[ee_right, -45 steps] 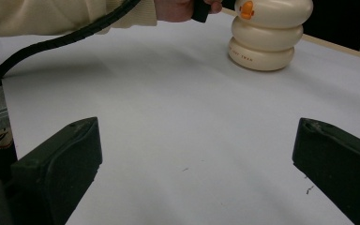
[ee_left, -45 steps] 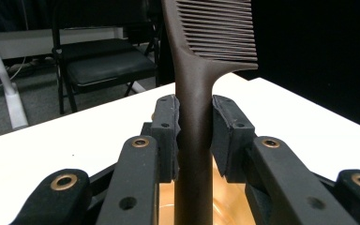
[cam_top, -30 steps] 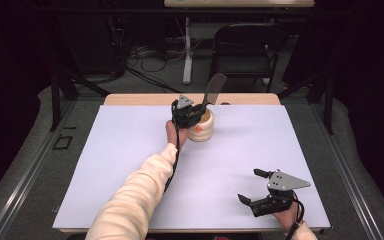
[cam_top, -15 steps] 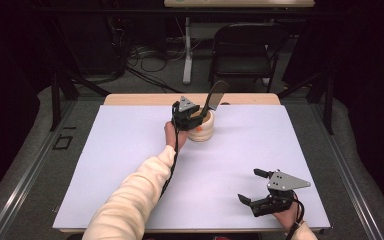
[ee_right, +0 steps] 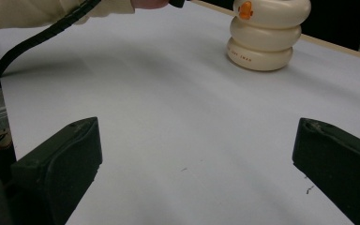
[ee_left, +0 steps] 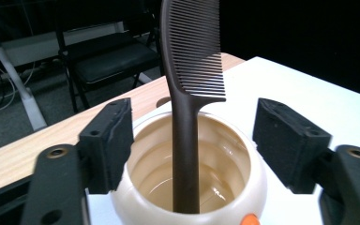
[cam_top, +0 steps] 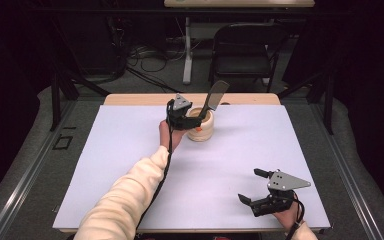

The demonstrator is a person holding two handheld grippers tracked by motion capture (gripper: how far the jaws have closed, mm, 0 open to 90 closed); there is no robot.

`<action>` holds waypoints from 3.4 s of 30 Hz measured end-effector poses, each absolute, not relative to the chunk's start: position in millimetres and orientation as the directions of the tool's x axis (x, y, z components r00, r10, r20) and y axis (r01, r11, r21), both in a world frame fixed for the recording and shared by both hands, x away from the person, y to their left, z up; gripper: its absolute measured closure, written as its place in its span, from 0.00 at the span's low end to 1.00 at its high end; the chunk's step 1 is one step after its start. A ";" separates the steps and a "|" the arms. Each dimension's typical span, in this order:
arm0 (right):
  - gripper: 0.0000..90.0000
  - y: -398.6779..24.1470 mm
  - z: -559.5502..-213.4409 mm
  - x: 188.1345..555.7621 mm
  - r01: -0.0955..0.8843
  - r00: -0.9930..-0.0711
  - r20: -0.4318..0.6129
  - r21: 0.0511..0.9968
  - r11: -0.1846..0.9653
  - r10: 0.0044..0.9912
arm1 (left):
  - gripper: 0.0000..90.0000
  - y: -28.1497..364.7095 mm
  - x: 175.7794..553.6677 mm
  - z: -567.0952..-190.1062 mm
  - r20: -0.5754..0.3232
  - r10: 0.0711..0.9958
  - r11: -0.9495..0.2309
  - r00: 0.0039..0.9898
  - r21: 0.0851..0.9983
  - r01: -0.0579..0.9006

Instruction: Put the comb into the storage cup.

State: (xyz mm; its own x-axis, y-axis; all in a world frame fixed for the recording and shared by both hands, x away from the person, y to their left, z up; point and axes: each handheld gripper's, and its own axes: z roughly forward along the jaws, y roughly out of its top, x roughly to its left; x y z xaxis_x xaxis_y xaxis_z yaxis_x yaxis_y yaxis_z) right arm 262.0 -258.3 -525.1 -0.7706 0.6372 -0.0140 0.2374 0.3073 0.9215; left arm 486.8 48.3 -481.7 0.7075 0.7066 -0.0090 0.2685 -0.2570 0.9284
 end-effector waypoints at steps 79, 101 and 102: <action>0.01 -254.6 -526.7 263.5 0.251 -0.771 -0.014 0.912 0.325 0.637 | 0.00 168.9 379.1 -470.8 0.055 0.722 -0.346 0.690 0.892 0.291; 0.01 -253.8 -527.4 263.9 0.255 -0.772 -0.012 0.910 0.327 0.636 | 0.00 192.3 359.4 -478.8 0.058 0.747 -0.348 0.662 0.883 0.315; 0.01 -253.8 -527.3 263.8 0.256 -0.772 -0.012 0.909 0.328 0.636 | 0.00 193.3 358.5 -479.2 0.053 0.749 -0.342 0.661 0.885 0.316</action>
State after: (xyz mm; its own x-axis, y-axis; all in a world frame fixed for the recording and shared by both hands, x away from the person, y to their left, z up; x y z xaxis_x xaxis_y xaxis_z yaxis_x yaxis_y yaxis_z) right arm 263.8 -253.8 -527.3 -0.7719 0.6356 -0.0117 0.2559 0.3276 0.9095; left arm 358.5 193.3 -479.2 0.6606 0.7489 0.0530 0.3165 -0.3417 0.8849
